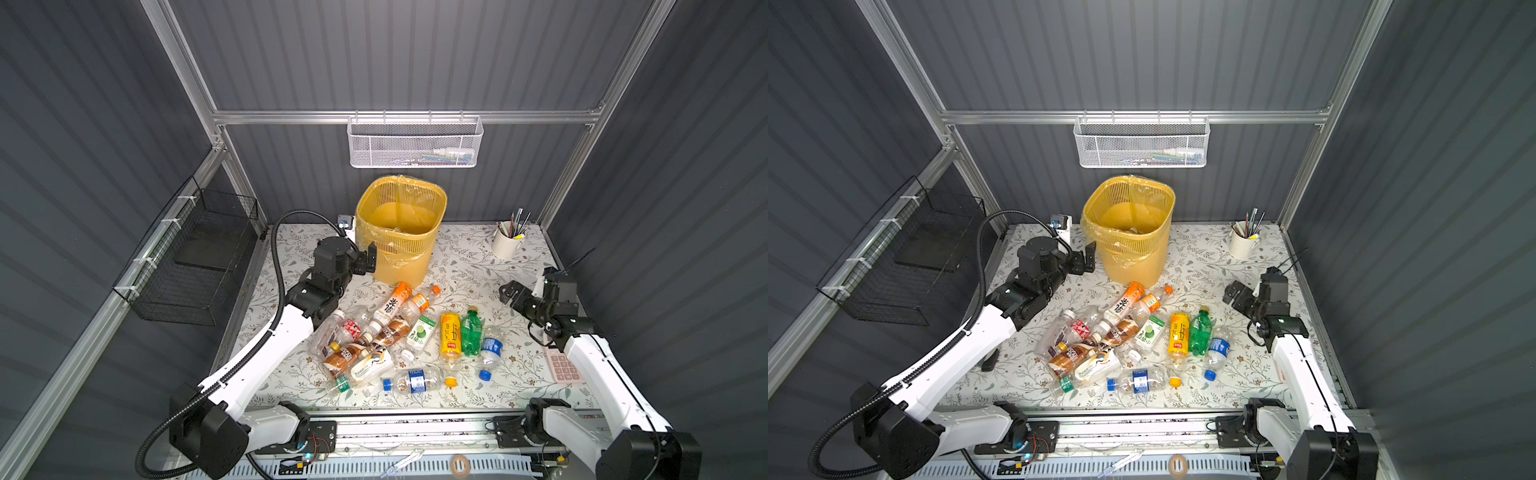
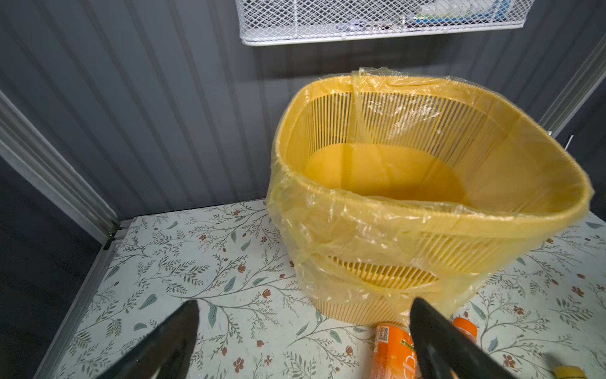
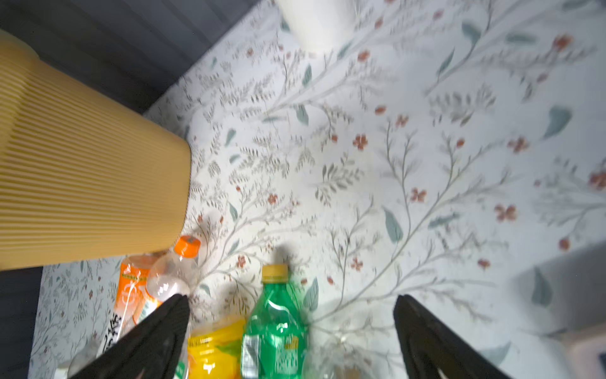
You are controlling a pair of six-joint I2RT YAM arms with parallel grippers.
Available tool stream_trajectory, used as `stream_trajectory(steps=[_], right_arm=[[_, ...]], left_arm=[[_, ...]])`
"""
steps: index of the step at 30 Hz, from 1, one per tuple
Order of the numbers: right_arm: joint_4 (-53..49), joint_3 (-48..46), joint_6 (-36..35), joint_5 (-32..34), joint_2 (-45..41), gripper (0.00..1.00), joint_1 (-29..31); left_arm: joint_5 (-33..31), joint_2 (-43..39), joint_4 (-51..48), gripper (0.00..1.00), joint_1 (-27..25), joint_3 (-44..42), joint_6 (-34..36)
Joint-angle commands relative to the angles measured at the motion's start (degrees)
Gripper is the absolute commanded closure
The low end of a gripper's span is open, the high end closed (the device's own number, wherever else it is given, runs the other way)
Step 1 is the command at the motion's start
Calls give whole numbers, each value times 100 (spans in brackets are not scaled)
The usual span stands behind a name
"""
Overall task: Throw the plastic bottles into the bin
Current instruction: 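Drop the Dongpeng bottle into the bin while the right gripper reaches for the blue-label bottle, then grasp the clear blue-label bottle with the right gripper and lift it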
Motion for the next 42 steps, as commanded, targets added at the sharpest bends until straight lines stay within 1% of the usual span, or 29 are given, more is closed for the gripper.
stream_trajectory(steps=[1,3,8,10,13,17,20,24,28,32,35,38,40,42], right_arm=[[-636,-343,570,-169,-250,2,340],[-839,-482,774,-88,-400,3,569],[-1168,-771,1102,61,-529,7,953],[-1257,-877,1158,162,-530,7,1077],[-1285,-1026,1188,139,-416,10,1136],[-1165,-1034,1195,78,-215,16,1226],[-1135,-996,1106,70,50,20,1261],[-975,-1032,1053,7,345,32,1272],[-850,-1092,968,-30,513,37,1270],[-765,-1119,969,-11,544,48,1270],[-876,-908,894,181,305,52,1270],[-1147,-364,598,506,49,53,1207],[-1274,164,324,741,-103,52,1034],[-1258,767,100,816,-232,52,705]], left_arm=[[-578,-191,-35,0,2,-156,-240],[-693,-196,-39,0,15,-212,-299],[-742,-96,-152,0,116,-101,-400],[-659,-87,-193,0,219,-56,-437],[-399,-89,-210,0,421,-31,-530],[-153,-67,-237,0,646,-9,-624],[-93,-37,-278,0,738,50,-656],[-71,-19,-314,0,806,124,-660],[-53,21,-385,0,850,216,-663],[-42,73,-436,0,892,318,-660],[-29,95,-462,0,907,409,-687],[-43,169,-544,0,916,491,-661],[-89,209,-648,0,932,525,-677],[-112,221,-761,0,955,495,-712]])
